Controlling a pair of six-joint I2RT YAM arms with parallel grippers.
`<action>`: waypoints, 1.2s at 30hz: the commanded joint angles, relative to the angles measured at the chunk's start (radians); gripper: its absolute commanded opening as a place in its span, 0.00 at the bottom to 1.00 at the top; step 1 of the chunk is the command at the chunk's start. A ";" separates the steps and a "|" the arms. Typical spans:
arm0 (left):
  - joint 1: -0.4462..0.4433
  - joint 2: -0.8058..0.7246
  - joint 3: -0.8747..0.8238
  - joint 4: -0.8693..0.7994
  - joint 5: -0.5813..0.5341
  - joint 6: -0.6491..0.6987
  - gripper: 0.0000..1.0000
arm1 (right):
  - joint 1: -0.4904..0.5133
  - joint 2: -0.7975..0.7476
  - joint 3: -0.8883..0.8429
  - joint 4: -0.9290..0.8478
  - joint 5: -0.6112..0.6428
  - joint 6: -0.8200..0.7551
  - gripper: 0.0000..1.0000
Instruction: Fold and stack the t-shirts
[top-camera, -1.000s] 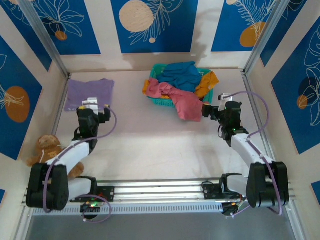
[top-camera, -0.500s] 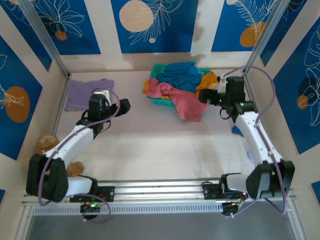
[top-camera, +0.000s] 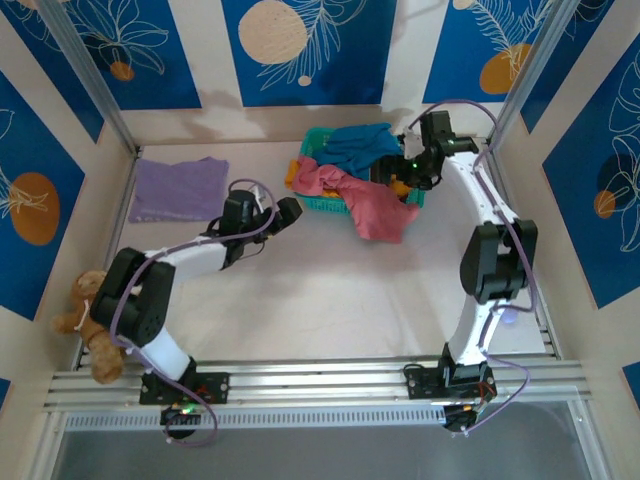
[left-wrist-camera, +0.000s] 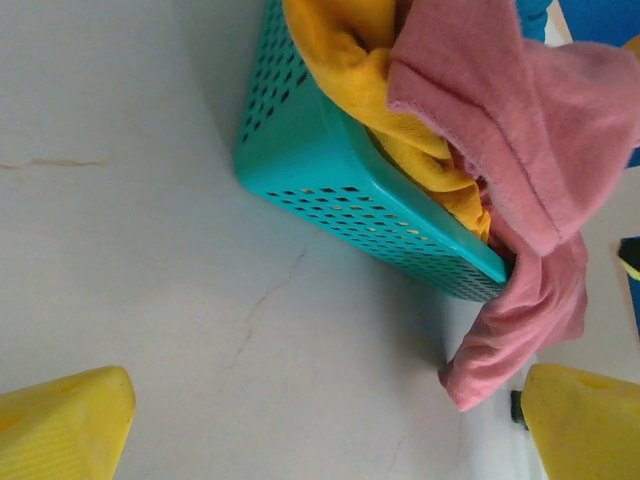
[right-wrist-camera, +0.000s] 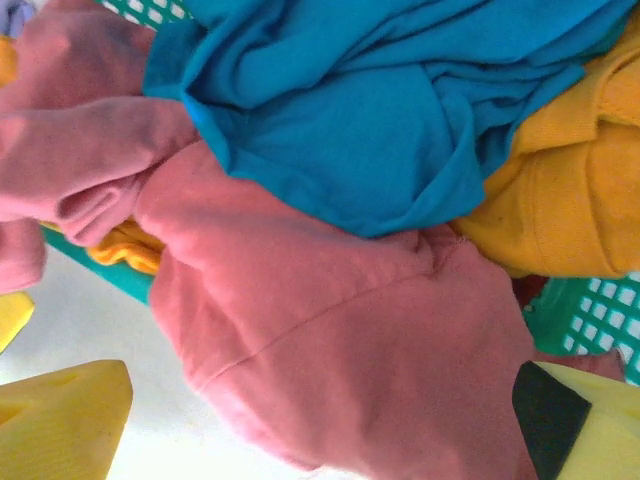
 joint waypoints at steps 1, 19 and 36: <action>-0.034 0.053 0.089 0.082 0.051 -0.039 0.99 | -0.001 0.114 0.142 -0.148 -0.025 -0.028 0.99; -0.086 0.474 0.519 0.267 0.139 -0.220 0.99 | -0.106 0.088 -0.050 -0.246 -0.006 0.106 0.99; -0.173 0.846 1.180 0.081 0.214 -0.272 0.99 | -0.090 -0.136 -0.334 -0.064 -0.127 0.216 0.99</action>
